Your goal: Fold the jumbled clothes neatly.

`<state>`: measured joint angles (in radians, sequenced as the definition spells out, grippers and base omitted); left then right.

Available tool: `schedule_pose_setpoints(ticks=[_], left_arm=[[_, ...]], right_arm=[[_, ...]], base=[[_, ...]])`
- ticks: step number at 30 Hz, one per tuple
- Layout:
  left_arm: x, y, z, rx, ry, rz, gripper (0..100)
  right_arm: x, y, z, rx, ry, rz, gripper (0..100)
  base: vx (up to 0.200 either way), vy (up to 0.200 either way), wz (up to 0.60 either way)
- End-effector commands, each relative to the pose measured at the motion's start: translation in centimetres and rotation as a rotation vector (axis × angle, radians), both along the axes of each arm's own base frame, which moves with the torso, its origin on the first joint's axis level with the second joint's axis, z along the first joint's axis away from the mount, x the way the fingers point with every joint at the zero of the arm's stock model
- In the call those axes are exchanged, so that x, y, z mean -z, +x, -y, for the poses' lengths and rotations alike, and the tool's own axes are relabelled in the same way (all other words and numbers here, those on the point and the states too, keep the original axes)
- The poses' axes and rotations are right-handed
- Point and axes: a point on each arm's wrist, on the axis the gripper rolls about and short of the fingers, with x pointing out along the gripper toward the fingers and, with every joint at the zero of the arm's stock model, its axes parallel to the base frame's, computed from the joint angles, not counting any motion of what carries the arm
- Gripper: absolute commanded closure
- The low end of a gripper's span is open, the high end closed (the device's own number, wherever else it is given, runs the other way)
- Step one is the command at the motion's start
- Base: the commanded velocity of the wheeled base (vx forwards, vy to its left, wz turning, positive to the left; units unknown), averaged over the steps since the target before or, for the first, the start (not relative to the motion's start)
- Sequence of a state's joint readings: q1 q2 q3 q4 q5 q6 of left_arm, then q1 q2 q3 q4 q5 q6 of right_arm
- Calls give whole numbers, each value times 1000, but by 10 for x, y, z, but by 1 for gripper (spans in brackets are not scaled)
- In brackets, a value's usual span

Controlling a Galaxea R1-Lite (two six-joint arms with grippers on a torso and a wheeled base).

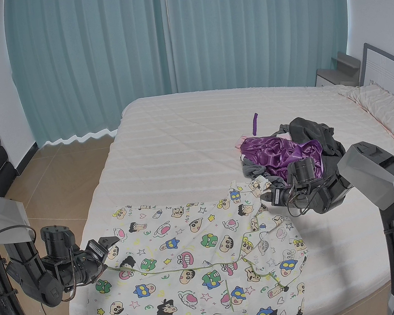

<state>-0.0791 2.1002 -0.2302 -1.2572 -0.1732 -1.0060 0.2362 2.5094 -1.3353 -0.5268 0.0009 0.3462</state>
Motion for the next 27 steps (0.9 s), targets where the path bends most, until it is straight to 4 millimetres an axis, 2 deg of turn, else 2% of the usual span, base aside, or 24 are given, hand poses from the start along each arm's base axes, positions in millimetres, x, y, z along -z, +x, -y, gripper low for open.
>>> schedule_pose_setpoints(ticks=[1, 17, 19, 23, 27], left_arm=[[0, 0, 0, -1, 0, -1, 0], [0, 0, 1, 5, 0, -1, 0], [0, 0, 1, 4, 0, -1, 0], [0, 0, 1, 4, 0, -1, 0], [0, 0, 1, 4, 0, -2, 0]], right_arm=[[6, -1, 0, 2, -12, -11, 0], [11, -3, 1, 4, -22, -31, 0], [20, -4, -5, -17, -37, -46, 0], [24, -5, -17, -22, -64, -44, 0], [27, 2, -30, -40, -68, -16, 0]], base=[[0, 0, 0], [0, 0, 0], [0, 0, 0], [0, 0, 0], [0, 0, 0]])
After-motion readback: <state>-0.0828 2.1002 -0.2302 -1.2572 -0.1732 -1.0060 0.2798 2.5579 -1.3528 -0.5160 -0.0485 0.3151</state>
